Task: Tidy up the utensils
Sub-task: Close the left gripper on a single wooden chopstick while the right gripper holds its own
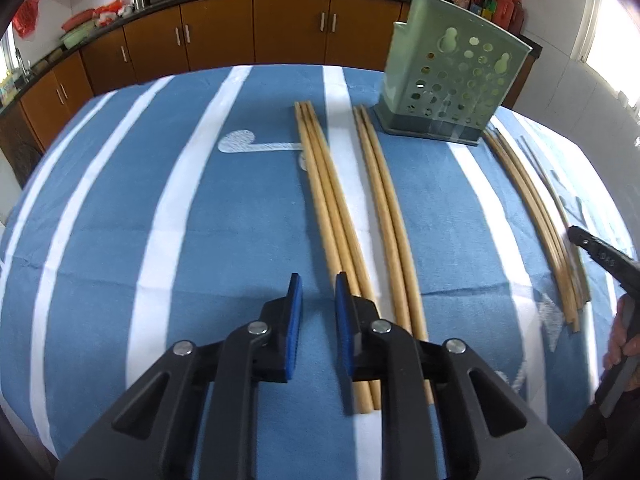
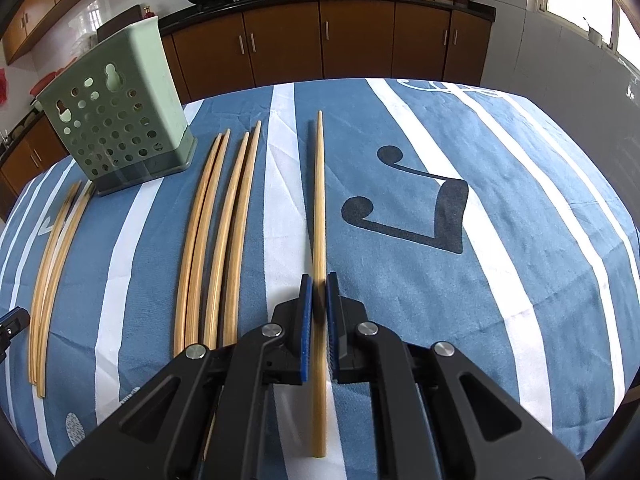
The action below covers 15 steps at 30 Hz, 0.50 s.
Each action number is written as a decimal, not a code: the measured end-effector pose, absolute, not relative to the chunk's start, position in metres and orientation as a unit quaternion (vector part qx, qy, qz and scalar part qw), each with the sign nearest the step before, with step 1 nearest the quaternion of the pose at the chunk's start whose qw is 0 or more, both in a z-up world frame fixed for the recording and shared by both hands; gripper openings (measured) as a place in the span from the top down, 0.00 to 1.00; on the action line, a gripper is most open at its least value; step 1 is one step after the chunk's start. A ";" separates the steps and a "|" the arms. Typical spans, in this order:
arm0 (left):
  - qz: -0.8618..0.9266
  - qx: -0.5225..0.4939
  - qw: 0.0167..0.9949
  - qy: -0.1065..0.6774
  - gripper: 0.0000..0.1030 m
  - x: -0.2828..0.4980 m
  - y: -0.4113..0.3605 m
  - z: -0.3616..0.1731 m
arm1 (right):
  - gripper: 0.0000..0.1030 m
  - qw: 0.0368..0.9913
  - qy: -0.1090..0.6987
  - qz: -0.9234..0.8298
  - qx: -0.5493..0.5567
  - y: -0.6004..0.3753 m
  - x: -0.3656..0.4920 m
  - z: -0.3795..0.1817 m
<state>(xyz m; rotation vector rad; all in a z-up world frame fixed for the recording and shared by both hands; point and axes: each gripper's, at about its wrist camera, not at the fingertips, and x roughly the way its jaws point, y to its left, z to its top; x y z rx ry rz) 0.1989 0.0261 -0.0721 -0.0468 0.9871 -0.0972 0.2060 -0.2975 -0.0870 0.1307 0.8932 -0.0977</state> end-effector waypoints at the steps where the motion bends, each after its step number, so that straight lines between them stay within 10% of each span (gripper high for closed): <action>1: -0.050 -0.025 0.879 0.474 0.82 0.198 0.025 -0.072 | 0.92 0.899 0.431 -0.047 0.063 -0.298 0.206 -0.087; 15: -0.021 0.006 0.879 0.477 0.87 0.204 0.025 -0.079 | 0.92 0.901 0.427 -0.049 0.053 -0.296 0.206 -0.087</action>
